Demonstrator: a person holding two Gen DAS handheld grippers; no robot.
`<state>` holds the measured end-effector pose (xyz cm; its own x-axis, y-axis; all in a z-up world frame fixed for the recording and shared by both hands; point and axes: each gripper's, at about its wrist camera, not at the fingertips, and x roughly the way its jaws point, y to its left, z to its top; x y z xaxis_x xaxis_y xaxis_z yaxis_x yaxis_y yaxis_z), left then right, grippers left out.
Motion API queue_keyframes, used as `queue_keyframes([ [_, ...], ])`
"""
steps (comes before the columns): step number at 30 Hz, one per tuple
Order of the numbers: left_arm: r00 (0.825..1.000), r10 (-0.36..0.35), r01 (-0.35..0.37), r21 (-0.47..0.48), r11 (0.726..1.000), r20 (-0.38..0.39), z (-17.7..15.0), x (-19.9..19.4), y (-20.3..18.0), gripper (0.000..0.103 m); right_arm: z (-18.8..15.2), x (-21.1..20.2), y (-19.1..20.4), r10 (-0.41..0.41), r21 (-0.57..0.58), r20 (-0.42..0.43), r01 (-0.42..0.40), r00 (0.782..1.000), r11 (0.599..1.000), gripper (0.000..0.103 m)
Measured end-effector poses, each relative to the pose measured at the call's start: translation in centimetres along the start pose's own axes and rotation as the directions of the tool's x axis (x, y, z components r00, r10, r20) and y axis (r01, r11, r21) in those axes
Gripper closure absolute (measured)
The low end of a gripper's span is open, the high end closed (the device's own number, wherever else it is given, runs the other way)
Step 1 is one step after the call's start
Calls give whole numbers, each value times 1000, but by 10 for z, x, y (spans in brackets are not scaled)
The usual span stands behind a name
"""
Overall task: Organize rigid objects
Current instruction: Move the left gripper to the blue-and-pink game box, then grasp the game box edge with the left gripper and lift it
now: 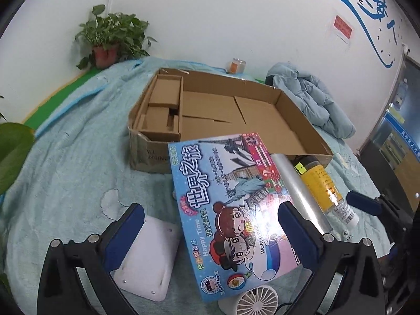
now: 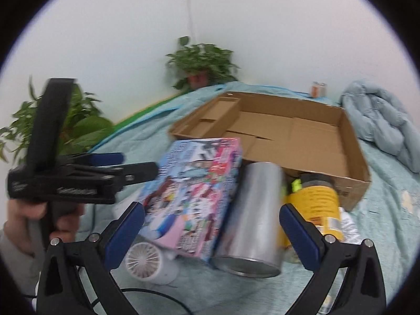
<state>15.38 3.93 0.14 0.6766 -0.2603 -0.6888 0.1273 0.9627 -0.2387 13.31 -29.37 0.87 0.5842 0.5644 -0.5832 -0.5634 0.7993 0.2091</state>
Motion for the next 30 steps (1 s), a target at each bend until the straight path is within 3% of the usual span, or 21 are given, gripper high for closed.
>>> queue_keyframes([
  [4, 995, -70, 67, -45, 997, -64, 2, 25, 12, 1, 2, 19, 5, 50, 10, -52, -50, 997, 999, 1],
  [7, 983, -149, 139, -95, 986, -110, 4, 43, 21, 1, 6, 33, 8, 87, 30, -79, -85, 993, 996, 1],
  [12, 958, -219, 196, -135, 971, -187, 7, 70, 29, 2, 9, 60, 14, 62, 12, -148, -61, 987, 998, 1],
  [16, 952, -220, 196, -128, 972, -213, 9, 84, 28, 4, 12, 74, 13, 53, 19, -203, -50, 978, 999, 1],
  [19, 941, -255, 219, -174, 960, -222, 9, 91, 30, 7, 11, 84, 18, 46, -3, -239, -48, 970, 999, 1],
  [24, 944, -252, 217, -176, 960, -211, 4, 89, 31, 8, 3, 95, 34, -19, -67, -262, 2, 965, 998, 0],
  [30, 953, -231, 203, -154, 967, -195, 0, 78, 29, 13, 5, 99, 35, -50, -19, -269, 47, 962, 999, 0],
])
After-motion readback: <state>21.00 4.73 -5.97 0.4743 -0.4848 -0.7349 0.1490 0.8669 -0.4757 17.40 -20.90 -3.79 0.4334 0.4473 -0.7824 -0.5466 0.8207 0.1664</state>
